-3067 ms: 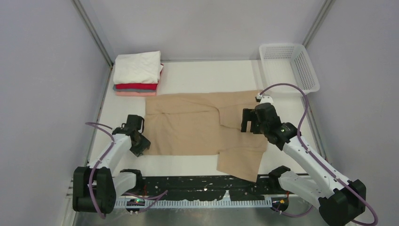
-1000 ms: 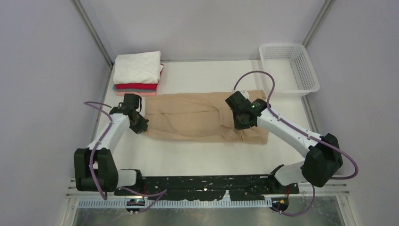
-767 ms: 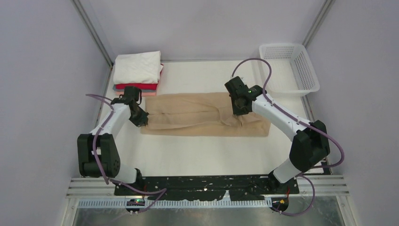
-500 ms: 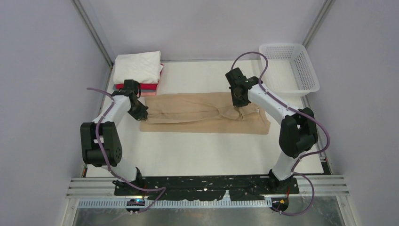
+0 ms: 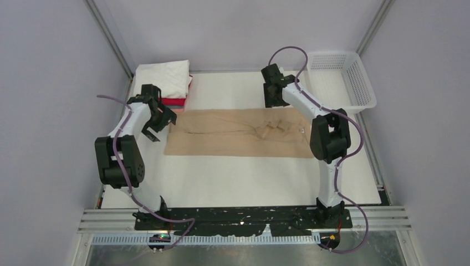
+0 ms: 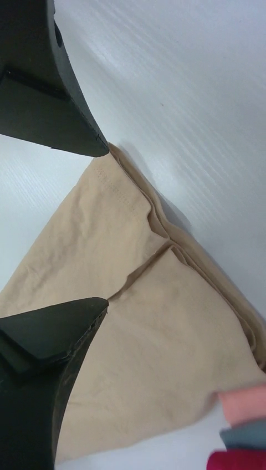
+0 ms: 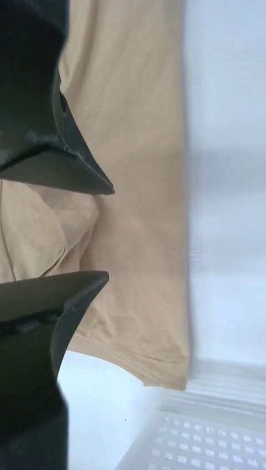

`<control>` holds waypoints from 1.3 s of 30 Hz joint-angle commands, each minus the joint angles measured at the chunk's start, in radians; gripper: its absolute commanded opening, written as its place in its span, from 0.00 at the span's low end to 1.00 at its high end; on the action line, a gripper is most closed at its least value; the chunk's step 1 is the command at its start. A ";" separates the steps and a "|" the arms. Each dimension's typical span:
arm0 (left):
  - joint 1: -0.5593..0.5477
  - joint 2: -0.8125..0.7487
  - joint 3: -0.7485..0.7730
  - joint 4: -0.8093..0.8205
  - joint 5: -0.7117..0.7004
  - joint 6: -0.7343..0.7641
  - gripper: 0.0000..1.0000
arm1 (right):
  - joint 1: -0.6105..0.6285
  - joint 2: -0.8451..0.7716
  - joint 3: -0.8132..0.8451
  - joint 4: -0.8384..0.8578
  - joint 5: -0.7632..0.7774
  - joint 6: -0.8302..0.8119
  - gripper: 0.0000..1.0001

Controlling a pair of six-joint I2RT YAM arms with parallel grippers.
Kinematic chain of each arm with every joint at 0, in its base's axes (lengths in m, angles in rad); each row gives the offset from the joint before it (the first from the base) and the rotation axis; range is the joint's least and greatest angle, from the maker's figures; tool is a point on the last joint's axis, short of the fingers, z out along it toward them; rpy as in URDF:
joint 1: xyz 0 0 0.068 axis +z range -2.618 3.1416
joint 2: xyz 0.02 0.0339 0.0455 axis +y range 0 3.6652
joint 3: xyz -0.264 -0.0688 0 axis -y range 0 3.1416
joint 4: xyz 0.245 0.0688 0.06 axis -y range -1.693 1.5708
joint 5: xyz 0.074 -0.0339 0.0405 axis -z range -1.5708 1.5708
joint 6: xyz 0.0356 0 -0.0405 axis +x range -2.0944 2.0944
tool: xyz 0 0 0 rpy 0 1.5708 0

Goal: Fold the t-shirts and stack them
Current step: Fold the other side of the tshirt into a rectangle

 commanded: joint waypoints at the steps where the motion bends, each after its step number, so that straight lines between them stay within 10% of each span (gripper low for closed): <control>1: 0.007 -0.117 0.063 -0.055 -0.069 0.034 1.00 | -0.020 -0.069 0.085 0.051 0.058 -0.025 0.67; 3: 0.007 -0.165 0.032 -0.025 -0.035 0.064 1.00 | -0.020 -0.162 -0.048 0.110 0.036 -0.019 0.98; 14: -0.010 -0.257 -0.198 0.105 0.197 0.193 0.99 | -0.010 -0.514 -0.771 0.607 -0.501 0.135 0.95; 32: -0.009 -0.261 -0.209 0.163 0.264 0.230 0.99 | -0.013 -0.047 -0.177 0.630 -0.341 0.060 0.95; 39: -0.072 -0.141 -0.121 0.279 0.399 0.200 0.99 | -0.012 -0.362 -0.559 0.619 -0.338 0.141 0.95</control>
